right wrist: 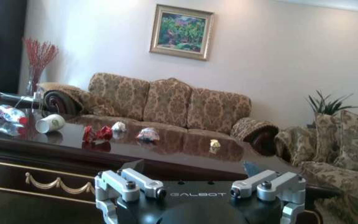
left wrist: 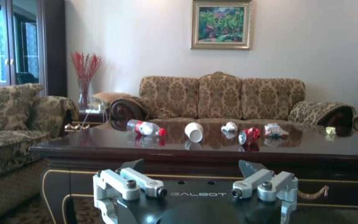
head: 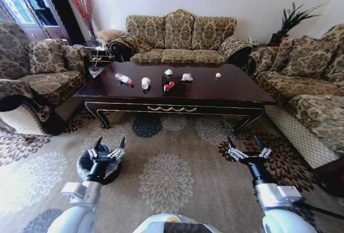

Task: Move to the front of the table and place the trash on the table into the trash bin.

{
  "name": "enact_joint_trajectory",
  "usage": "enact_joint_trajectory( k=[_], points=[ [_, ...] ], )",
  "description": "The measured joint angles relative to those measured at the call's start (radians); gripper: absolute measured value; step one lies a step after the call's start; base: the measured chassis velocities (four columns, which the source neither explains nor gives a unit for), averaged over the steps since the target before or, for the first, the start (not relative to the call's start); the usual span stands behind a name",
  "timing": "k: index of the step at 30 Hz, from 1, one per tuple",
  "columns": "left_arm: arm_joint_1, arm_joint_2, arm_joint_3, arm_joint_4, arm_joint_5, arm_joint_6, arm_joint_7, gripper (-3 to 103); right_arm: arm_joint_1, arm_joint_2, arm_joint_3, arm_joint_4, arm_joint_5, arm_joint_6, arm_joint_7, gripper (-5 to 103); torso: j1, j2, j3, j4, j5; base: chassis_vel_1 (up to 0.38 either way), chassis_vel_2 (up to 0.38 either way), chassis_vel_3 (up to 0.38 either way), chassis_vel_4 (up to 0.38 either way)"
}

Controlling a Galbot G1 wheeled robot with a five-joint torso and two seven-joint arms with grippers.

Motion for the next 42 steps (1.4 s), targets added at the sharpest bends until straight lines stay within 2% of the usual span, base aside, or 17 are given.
enact_joint_trajectory(
  k=[21,42],
  points=[
    [-0.005,-0.015,0.003,0.006,0.008,-0.010,0.029,100,0.012,0.003,-0.057,-0.001,-0.075,-0.040,0.057,100,0.000,0.000,0.000,-0.0001,0.0002,0.038,0.041,-0.038,-0.041],
    [-0.010,-0.018,-0.002,0.052,-0.017,-0.036,0.034,100,0.017,0.008,-0.121,-0.011,-0.103,-0.032,0.065,100,0.000,0.000,0.000,0.0000,-0.0006,0.301,0.293,-0.298,-0.291]
  ],
)
